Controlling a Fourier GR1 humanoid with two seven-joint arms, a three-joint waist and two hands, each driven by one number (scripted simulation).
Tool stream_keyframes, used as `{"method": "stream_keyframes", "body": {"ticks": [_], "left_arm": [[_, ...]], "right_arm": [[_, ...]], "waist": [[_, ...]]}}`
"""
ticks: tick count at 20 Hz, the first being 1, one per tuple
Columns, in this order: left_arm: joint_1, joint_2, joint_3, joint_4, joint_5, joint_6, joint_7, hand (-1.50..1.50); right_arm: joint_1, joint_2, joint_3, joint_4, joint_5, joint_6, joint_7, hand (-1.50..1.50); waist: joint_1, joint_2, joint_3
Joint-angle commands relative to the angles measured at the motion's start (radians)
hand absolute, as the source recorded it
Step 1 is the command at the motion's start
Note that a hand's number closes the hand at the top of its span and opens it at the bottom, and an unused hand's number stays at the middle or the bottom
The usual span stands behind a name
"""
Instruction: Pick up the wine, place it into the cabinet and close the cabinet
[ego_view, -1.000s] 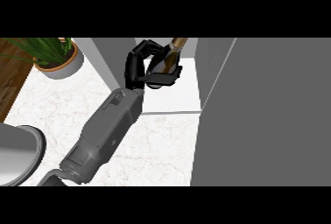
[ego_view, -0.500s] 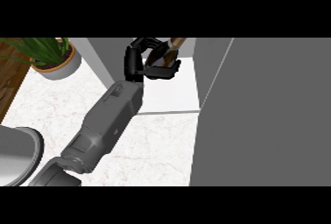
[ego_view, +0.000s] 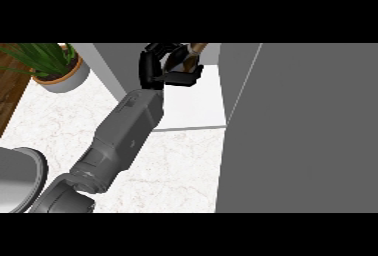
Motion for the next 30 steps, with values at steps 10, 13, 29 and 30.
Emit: {"method": "stream_keyframes", "body": {"ticks": [10,13,29,30], "left_arm": [[-0.025,0.025,0.057,0.095,0.017,-0.031,-0.058,1.5],[-0.035,0.014,0.047,0.125,-0.002,-0.003,-0.044,1.5],[0.013,0.04,0.012,0.181,-0.076,0.064,-0.073,-1.5],[0.014,0.029,0.015,0.178,-0.075,0.088,-0.086,-1.5]], "right_arm": [[-0.026,0.014,0.053,-0.03,0.007,-0.026,0.015,-1.5],[-0.021,0.003,0.027,-0.076,-0.027,-0.022,0.054,-1.5],[0.003,-0.01,0.003,-0.043,-0.048,0.012,-0.003,-1.5],[0.046,0.0,0.009,-0.051,-0.041,0.017,-0.031,-1.5]], "waist": [[-0.003,0.009,-0.002],[-0.014,0.01,-0.002],[-0.023,0.017,-0.002],[-0.03,0.017,-0.002]]}}
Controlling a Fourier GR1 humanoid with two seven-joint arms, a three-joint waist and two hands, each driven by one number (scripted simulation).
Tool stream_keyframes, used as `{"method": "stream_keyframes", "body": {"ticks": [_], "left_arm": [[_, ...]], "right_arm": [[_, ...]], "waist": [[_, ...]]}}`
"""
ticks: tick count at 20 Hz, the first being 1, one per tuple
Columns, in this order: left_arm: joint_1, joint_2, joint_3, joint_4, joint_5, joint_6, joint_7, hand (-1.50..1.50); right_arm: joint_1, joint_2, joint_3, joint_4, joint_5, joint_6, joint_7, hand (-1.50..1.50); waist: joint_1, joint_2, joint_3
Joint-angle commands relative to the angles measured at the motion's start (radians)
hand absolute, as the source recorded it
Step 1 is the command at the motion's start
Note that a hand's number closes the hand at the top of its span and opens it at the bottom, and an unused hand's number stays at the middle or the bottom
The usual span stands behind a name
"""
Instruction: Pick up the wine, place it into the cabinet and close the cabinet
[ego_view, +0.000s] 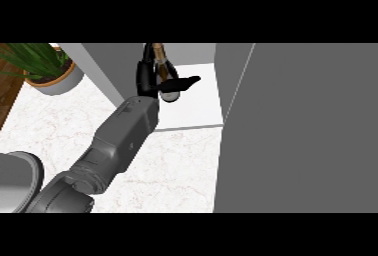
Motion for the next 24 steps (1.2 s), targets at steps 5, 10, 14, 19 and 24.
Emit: {"method": "stream_keyframes", "body": {"ticks": [5,10,14,19,24], "left_arm": [[0.036,-0.008,0.028,-0.006,0.01,0.027,-0.054,-1.5],[0.031,0.02,0.035,-0.005,0.008,-0.009,-0.046,-1.5],[0.068,0.01,0.04,-0.019,0.006,-0.057,-0.093,-1.5],[0.088,-0.011,0.025,-0.009,-0.016,-0.117,-0.105,-1.5],[0.088,-0.011,0.018,-0.009,-0.015,-0.159,-0.113,-1.5]], "right_arm": [[-0.01,0.008,0.011,0.01,-0.014,0.006,-0.015,-1.5],[0.025,0.001,0.023,-0.055,-0.026,0.012,0.013,-1.5],[-0.024,-0.001,0.006,-0.057,-0.038,-0.015,0.061,-1.5],[-0.03,-0.002,-0.005,-0.02,-0.031,-0.005,0.027,-1.5],[-0.019,-0.018,-0.013,-0.059,-0.069,0.002,0.06,-1.5]], "waist": [[0.001,0.011,-0.005],[-0.008,0.008,-0.005],[0.005,0.006,-0.006],[0.012,0.004,-0.005],[0.004,0.001,-0.005]]}}
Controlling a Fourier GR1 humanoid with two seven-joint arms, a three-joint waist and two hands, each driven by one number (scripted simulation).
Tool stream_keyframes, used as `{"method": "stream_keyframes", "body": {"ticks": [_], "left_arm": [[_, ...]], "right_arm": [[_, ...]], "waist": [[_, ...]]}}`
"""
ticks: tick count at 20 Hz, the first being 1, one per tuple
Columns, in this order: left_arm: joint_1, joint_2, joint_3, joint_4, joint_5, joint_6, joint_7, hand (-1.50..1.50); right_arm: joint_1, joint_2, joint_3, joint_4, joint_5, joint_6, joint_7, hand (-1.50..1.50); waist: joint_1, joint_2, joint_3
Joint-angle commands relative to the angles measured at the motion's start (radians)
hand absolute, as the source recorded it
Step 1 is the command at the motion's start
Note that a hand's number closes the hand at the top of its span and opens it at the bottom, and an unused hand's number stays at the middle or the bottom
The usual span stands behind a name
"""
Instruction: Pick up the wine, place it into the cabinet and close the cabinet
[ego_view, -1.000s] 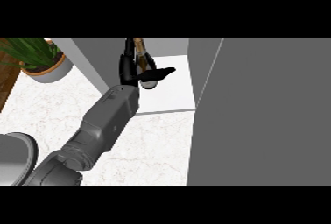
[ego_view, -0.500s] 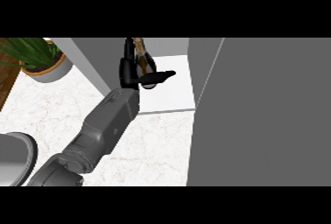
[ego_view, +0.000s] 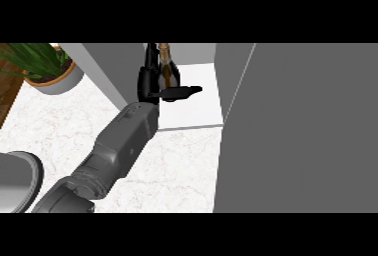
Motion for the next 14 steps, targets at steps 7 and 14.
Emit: {"method": "stream_keyframes", "body": {"ticks": [7,14], "left_arm": [[0.036,0.001,0.015,0.0,0.047,-0.066,-0.005,-1.5],[0.066,0.001,-0.015,-0.019,0.117,-0.135,-0.009,-1.5]], "right_arm": [[-0.007,0.006,-0.013,-0.026,-0.042,-0.018,0.019,-1.5],[-0.034,0.0,-0.002,0.001,-0.038,-0.03,0.034,-1.5]], "waist": [[0.007,-0.005,-0.002],[0.012,-0.013,-0.002]]}}
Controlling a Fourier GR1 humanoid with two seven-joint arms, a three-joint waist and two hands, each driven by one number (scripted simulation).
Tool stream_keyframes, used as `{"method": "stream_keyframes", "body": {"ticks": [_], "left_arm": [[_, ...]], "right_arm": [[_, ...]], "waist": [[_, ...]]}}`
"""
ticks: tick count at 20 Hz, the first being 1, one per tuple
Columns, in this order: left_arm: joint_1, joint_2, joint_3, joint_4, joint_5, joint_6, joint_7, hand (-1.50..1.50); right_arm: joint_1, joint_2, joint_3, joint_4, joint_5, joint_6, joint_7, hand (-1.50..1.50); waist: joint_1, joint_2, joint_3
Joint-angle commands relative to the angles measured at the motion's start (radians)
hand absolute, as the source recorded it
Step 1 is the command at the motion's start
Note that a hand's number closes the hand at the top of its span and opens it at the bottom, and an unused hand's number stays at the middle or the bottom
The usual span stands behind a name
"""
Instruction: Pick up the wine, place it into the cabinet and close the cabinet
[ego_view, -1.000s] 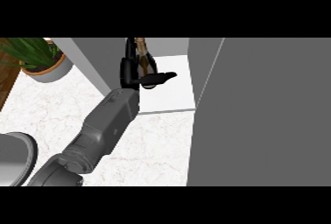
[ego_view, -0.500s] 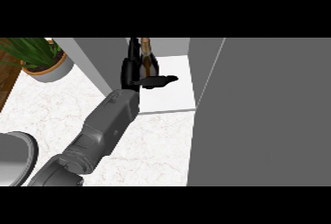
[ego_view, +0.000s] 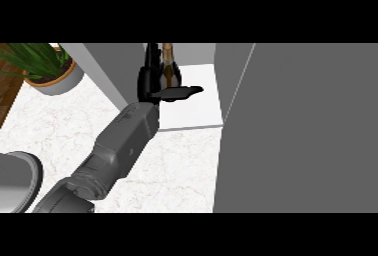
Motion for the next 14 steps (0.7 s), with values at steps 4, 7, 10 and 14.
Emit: {"method": "stream_keyframes", "body": {"ticks": [4,7,10,14], "left_arm": [[0.08,0.002,-0.059,-0.017,0.089,-0.017,-0.019,-1.5],[0.14,0.002,-0.13,-0.082,0.125,-0.032,-0.015,-1.5],[0.178,0.002,-0.19,-0.158,0.172,-0.009,0.022,-1.5],[0.299,0.002,-0.385,-0.346,0.28,0.08,0.03,-1.5]], "right_arm": [[-0.007,0.004,0.052,-0.052,-0.003,-0.035,0.041,-1.5],[-0.005,0.004,0.029,-0.01,0.011,-0.036,0.016,-1.5],[0.047,0.004,0.03,-0.022,0.028,-0.016,-0.022,-1.5],[-0.022,-0.013,-0.027,-0.004,-0.021,-0.022,0.019,-1.5]], "waist": [[-0.001,-0.011,0.001],[0.02,-0.019,0.002],[0.033,-0.021,0.002],[0.029,-0.02,0.002]]}}
